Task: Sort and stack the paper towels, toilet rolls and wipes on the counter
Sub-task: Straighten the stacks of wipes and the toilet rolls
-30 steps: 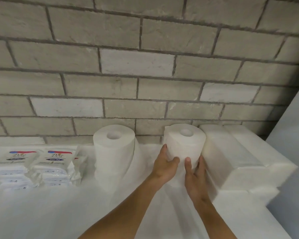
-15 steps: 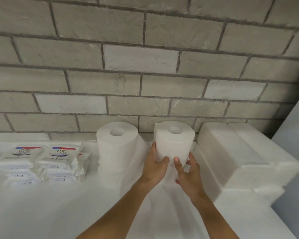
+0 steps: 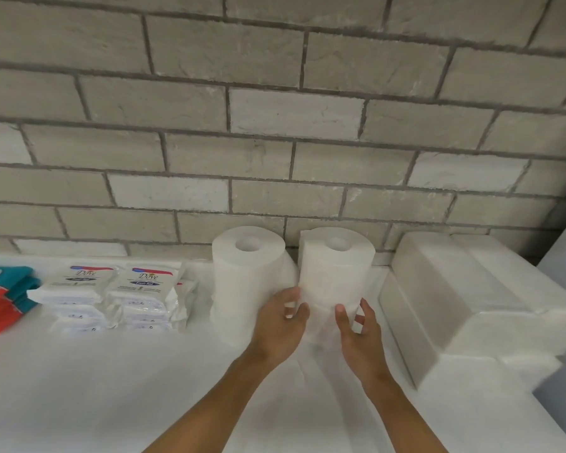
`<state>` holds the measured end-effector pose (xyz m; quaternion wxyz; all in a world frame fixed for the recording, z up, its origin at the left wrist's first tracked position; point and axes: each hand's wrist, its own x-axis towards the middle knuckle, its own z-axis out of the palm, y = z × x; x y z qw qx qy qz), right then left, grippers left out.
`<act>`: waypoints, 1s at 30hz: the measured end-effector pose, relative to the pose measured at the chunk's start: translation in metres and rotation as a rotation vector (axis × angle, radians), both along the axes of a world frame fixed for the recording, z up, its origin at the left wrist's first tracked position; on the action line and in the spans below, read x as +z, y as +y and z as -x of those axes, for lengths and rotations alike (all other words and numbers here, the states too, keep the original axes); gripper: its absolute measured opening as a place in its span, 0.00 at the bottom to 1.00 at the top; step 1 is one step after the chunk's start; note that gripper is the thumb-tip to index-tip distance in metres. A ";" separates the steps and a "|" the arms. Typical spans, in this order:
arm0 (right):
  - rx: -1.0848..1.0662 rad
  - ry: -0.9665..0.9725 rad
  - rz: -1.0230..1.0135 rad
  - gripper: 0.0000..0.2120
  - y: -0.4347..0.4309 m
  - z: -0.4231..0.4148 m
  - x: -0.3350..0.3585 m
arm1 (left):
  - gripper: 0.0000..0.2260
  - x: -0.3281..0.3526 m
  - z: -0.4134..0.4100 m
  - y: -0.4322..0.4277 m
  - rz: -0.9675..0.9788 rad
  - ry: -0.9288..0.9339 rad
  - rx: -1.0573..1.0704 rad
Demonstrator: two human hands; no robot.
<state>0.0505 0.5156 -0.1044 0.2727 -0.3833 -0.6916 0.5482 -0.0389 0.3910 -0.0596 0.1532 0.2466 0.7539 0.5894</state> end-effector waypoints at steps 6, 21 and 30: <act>-0.088 -0.001 -0.022 0.27 -0.013 -0.011 0.003 | 0.12 -0.022 0.003 -0.051 0.297 0.210 0.254; 0.232 -0.053 -0.223 0.06 -0.067 0.009 0.016 | 0.05 -0.019 0.016 -0.098 0.498 0.217 0.158; 0.188 -0.019 -0.116 0.06 -0.079 0.024 0.029 | 0.05 0.034 0.029 -0.132 0.450 0.544 0.205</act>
